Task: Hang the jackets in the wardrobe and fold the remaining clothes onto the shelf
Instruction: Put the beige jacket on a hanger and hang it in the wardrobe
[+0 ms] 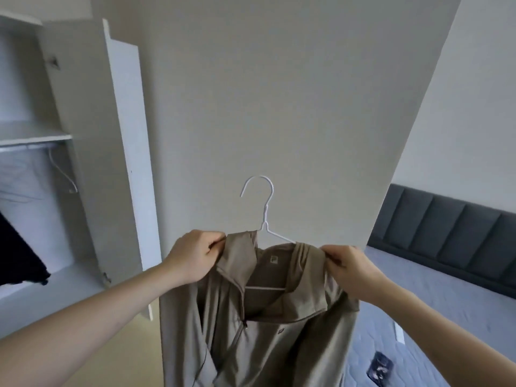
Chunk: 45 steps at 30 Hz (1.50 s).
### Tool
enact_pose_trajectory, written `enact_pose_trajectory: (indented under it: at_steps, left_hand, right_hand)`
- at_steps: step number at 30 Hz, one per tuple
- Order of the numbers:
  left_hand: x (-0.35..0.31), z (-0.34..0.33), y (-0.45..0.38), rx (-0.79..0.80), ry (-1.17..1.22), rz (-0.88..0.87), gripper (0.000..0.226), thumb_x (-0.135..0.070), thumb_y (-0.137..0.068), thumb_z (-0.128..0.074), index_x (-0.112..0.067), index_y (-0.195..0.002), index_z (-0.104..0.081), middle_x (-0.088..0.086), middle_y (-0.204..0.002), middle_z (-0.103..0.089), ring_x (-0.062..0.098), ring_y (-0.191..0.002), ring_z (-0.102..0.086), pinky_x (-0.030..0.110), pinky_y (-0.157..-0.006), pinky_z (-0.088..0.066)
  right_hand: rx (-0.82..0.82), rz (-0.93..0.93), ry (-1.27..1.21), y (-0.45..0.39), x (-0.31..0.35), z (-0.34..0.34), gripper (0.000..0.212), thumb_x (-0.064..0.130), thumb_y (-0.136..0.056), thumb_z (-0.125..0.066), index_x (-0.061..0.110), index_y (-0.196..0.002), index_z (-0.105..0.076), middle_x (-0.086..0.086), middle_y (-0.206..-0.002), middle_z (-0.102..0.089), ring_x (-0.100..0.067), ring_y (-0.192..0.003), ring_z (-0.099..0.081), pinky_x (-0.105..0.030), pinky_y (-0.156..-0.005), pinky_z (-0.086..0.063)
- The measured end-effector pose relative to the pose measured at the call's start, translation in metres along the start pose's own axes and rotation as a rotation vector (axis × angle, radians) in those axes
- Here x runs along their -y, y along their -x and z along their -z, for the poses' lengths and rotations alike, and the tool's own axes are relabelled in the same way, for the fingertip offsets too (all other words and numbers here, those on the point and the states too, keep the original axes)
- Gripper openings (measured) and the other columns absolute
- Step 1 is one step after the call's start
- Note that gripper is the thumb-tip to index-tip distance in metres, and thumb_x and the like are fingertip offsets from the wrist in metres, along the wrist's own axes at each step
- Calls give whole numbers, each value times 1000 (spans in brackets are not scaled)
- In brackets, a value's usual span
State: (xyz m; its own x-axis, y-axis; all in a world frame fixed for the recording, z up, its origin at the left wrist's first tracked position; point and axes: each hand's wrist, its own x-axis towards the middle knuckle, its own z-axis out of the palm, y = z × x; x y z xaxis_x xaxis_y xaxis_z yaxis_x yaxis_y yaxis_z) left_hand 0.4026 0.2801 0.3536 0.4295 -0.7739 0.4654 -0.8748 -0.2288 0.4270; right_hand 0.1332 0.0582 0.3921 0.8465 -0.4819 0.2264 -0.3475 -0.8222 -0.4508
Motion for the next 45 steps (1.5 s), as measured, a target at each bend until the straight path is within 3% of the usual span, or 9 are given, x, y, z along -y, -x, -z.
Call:
enact_pose_trajectory:
  at_steps: [3, 10, 19, 22, 25, 31, 35, 38, 45]
  left_hand:
    - [8, 5, 7, 56, -25, 49, 33, -23, -95, -47, -34, -65, -48, -15, -66, -58, 10, -64, -52, 25, -54, -35]
    - [42, 40, 38, 133, -125, 190, 20, -23, -92, -42, -20, -74, -50, -6, -74, -60, 15, -72, -53, 35, -62, -39]
    - [120, 111, 68, -11, -598, 181, 24, -27, -89, -43, -19, -95, -65, -4, -109, -46, 16, -100, -42, 29, -82, -30]
    - [161, 142, 79, -60, -480, 313, 22, -31, -91, -48, -21, -104, -63, -9, -112, -43, 12, -101, -45, 26, -78, -35]
    - [203, 166, 88, -51, -251, 438, 33, -32, -92, -49, -29, -122, -60, -15, -115, -46, 7, -107, -49, 28, -95, -44]
    - [290, 197, 89, 32, -347, 480, 56, -38, -94, -44, -30, -149, -38, -11, -138, -42, 13, -123, -42, 37, -108, -36]
    - [343, 221, 88, -14, -454, 471, 54, -30, -95, -41, -29, -149, -41, -9, -139, -41, 16, -124, -42, 38, -107, -37]
    - [387, 241, 82, -36, -479, 483, 52, -32, -96, -39, -32, -148, -42, -12, -140, -39, 11, -125, -40, 32, -108, -35]
    - [518, 282, 66, -189, -186, 720, 39, -24, -99, -50, -35, -135, -57, -23, -130, -44, 1, -119, -48, 21, -104, -43]
  right_hand:
    - [121, 110, -65, -31, 19, -22, 27, 9, -95, -52, 28, -87, -70, 14, -76, -69, 1, -75, -62, -22, -70, -48]
    - [370, 335, -273, -93, 91, -89, 23, 19, -100, -49, 22, -89, -70, 2, -84, -73, -17, -84, -67, -37, -79, -52]
    - [442, 367, -565, -164, 209, -201, 29, 5, -97, -57, 20, -83, -77, 4, -83, -77, -2, -77, -66, -18, -72, -52]
    - [432, 321, -703, -193, 246, -243, 30, 9, -99, -58, 23, -84, -79, 5, -85, -78, -2, -81, -70, -14, -71, -51]
    - [444, 256, -828, -225, 286, -283, 32, 10, -101, -56, 25, -86, -80, 2, -89, -79, -10, -88, -73, -24, -80, -56]
    - [474, 206, -1014, -279, 364, -352, 33, 2, -101, -52, 20, -99, -80, -2, -99, -79, -19, -99, -74, -39, -93, -57]
    - [483, 180, -1072, -315, 402, -384, 30, 3, -102, -52, 17, -102, -78, -1, -98, -79, -17, -97, -74, -37, -92, -57]
    - [454, 160, -1122, -350, 427, -406, 34, 0, -101, -51, 20, -99, -78, 3, -95, -80, -11, -92, -74, -19, -77, -58]
    - [405, 152, -1150, -459, 463, -469, 37, 0, -100, -53, 28, -95, -78, 10, -93, -80, -4, -88, -74, -13, -71, -55]
